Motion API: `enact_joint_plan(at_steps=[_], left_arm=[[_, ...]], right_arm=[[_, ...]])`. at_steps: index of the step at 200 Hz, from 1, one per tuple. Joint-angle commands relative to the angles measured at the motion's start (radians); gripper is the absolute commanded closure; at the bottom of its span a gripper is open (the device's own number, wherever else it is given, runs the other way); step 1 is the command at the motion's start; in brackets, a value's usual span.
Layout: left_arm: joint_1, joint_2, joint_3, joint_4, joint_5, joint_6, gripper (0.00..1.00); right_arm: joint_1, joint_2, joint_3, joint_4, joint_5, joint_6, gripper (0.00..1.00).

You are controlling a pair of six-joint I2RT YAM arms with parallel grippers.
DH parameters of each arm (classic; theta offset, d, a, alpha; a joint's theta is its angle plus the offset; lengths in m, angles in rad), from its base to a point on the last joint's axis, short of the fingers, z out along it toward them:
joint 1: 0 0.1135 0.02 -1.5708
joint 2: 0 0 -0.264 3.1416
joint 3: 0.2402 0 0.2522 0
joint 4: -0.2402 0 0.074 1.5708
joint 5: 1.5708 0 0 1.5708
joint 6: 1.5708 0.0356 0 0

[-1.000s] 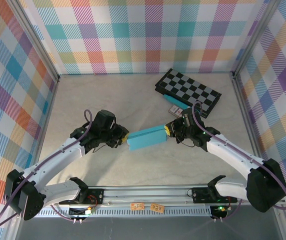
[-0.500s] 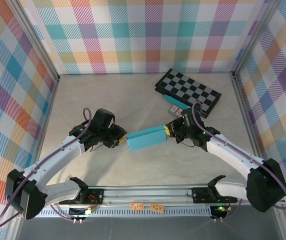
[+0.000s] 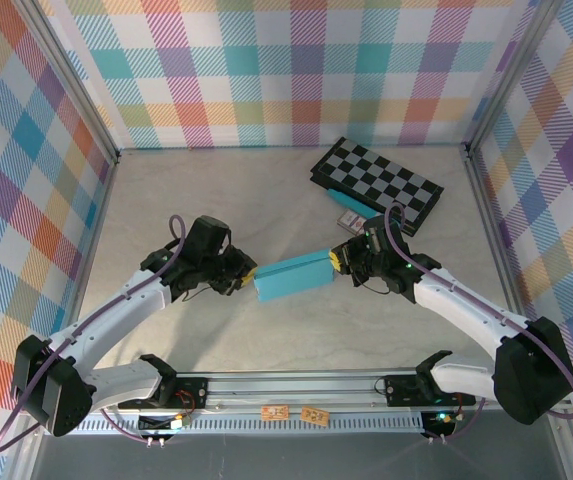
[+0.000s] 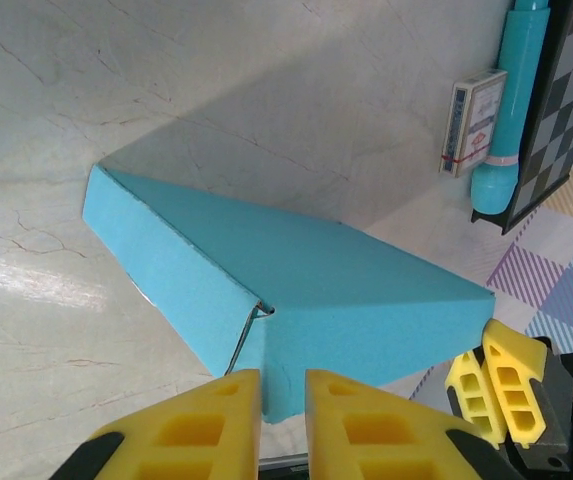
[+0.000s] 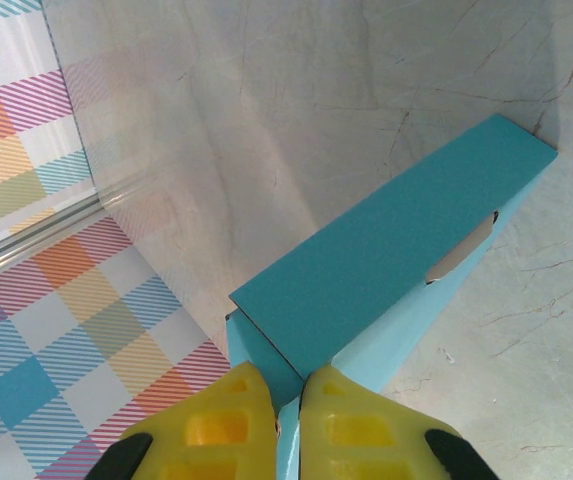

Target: Fold the paper box

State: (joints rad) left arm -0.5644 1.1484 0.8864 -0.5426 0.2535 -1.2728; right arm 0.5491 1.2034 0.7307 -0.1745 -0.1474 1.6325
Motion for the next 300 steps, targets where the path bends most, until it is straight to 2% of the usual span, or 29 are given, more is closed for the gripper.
enact_joint_plan(at_steps=[1, 56, 92, 142, 172, 217, 300], left_arm=[[0.000, -0.003, -0.024, 0.013, 0.022, -0.018, 0.83], [-0.006, -0.002, -0.044, 0.001, 0.021, -0.016, 0.84], [-0.014, 0.002, -0.054, 0.006, 0.021, -0.016, 0.92], [-0.021, -0.013, -0.084, -0.029, 0.033, 0.004, 0.92], [-0.020, -0.005, -0.074, -0.092, 0.029, 0.048, 0.91], [-0.020, 0.051, 0.004, -0.259, -0.002, 0.195, 0.90], [-0.022, 0.095, 0.017, -0.353, -0.036, 0.290, 0.89]], right_arm=[[0.006, 0.047, -0.050, -0.201, 0.008, -0.011, 0.90], [0.006, 0.053, -0.050, -0.200, 0.006, -0.010, 0.90], [0.006, 0.056, -0.047, -0.198, 0.005, -0.008, 0.90], [0.007, 0.061, -0.045, -0.198, 0.005, -0.008, 0.91], [0.007, 0.064, -0.044, -0.200, 0.005, -0.008, 0.91], [0.007, 0.064, -0.040, -0.210, 0.006, -0.008, 0.91], [0.006, 0.069, -0.038, -0.215, 0.005, -0.010, 0.91]])
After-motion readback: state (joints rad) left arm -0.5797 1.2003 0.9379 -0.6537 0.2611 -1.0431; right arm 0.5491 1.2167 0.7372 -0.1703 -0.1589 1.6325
